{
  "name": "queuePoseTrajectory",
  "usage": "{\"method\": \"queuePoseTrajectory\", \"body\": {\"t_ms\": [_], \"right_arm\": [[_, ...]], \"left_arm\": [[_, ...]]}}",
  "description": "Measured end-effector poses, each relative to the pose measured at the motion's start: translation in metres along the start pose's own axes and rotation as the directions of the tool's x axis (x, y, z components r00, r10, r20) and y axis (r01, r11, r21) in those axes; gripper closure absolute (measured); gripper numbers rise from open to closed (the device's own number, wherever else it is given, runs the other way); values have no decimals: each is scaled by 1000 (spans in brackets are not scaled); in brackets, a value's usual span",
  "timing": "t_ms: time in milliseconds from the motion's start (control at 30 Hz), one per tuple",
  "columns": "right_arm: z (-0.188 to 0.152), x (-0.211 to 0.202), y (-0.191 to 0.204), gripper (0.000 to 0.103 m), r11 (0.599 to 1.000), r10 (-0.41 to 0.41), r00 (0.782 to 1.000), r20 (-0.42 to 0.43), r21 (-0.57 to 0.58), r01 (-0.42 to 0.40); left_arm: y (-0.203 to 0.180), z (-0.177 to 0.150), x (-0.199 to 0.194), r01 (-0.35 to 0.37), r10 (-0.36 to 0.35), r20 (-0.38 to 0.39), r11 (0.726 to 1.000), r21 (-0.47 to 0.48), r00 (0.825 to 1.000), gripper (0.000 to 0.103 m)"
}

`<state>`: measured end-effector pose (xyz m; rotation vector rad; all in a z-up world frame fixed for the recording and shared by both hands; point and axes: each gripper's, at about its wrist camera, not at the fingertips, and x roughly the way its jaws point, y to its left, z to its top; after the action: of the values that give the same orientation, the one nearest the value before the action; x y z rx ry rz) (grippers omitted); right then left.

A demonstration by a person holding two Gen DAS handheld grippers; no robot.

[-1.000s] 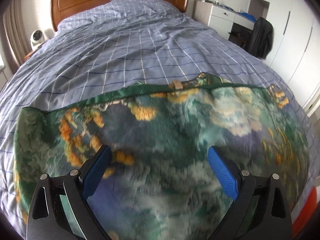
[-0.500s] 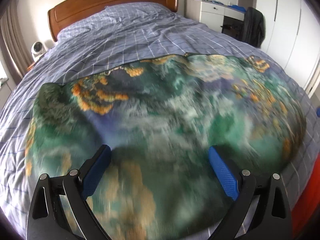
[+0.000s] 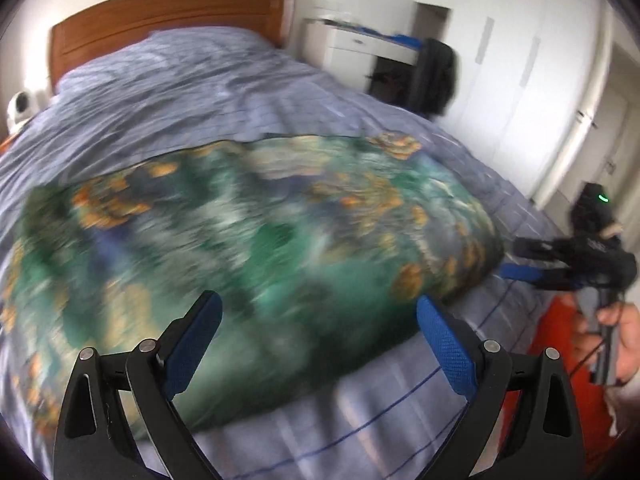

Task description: Fold large clothes

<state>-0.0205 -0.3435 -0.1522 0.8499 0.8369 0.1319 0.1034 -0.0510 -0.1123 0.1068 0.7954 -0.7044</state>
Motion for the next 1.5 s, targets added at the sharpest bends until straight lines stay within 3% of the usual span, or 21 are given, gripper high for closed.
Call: {"method": "queuePoseTrajectory", "body": {"t_ms": [67, 133, 267, 333, 467, 567, 700, 767, 833, 900, 967, 1067, 1133, 1233, 1333, 1467, 1500], "right_arm": [[6, 14, -10, 26, 998, -2, 1000, 9, 61, 2], [12, 26, -18, 23, 993, 0, 1000, 26, 115, -3], [18, 48, -18, 16, 984, -38, 999, 29, 173, 32], [16, 47, -14, 16, 977, -70, 997, 31, 203, 63], [0, 36, -19, 16, 953, 7, 1000, 11, 301, -10], [0, 49, -26, 16, 943, 1, 1000, 5, 333, -2], [18, 72, -21, 16, 955, -50, 997, 64, 294, 29], [20, 76, -14, 21, 964, -78, 990, 118, 263, 45], [16, 70, 0, 48, 983, -92, 977, 192, 173, 59], [11, 56, 24, 62, 995, -96, 961, 259, 25, 93], [3, 44, 54, 63, 978, -97, 946, 309, -149, 149], [-10, 32, 103, 63, 900, -69, 925, 373, -377, 219], [-13, 31, 130, 63, 828, -51, 912, 406, -494, 266], [-35, 39, 177, 63, 662, -13, 900, 436, -670, 335], [-66, 49, 213, 63, 483, 23, 899, 438, -792, 374], [-108, 70, 248, 63, 241, 60, 907, 416, -888, 392], [-123, 76, 256, 63, 162, 71, 909, 412, -904, 397]], "left_arm": [[-8, 1, 25, 20, -16, -66, 998, 53, 998, 5], [-14, -4, 49, 1, 11, -132, 996, 91, 991, 2], [-14, -10, 62, 19, -1, -152, 993, 114, 988, 0], [-11, -8, 60, 33, -18, -158, 995, 96, 987, 1], [8, -3, 60, 87, -87, -160, 996, -11, 983, 1], [16, 3, 68, 96, -104, -170, 994, -54, 980, 1], [14, 1, 66, 86, -92, -180, 995, -42, 979, 0], [11, 0, 62, 66, -68, -188, 998, -20, 980, 0], [10, 3, 52, 48, -51, -201, 999, -23, 978, 2], [14, 11, 31, 68, -76, -200, 996, -50, 977, 5], [21, 30, 6, 61, -71, -171, 996, -62, 983, 9], [22, 77, -35, 54, -59, -79, 996, -64, 995, 9], [13, 108, -53, 107, -110, -60, 992, -60, 992, 8], [-12, 141, -62, 175, -176, -93, 984, -22, 980, 8], [-23, 151, -52, 184, -183, -161, 983, -5, 970, 8], [-17, 143, -36, 61, -56, -251, 998, 10, 966, 8], [-15, 139, -34, 34, -31, -264, 999, 6, 964, 7]]}}
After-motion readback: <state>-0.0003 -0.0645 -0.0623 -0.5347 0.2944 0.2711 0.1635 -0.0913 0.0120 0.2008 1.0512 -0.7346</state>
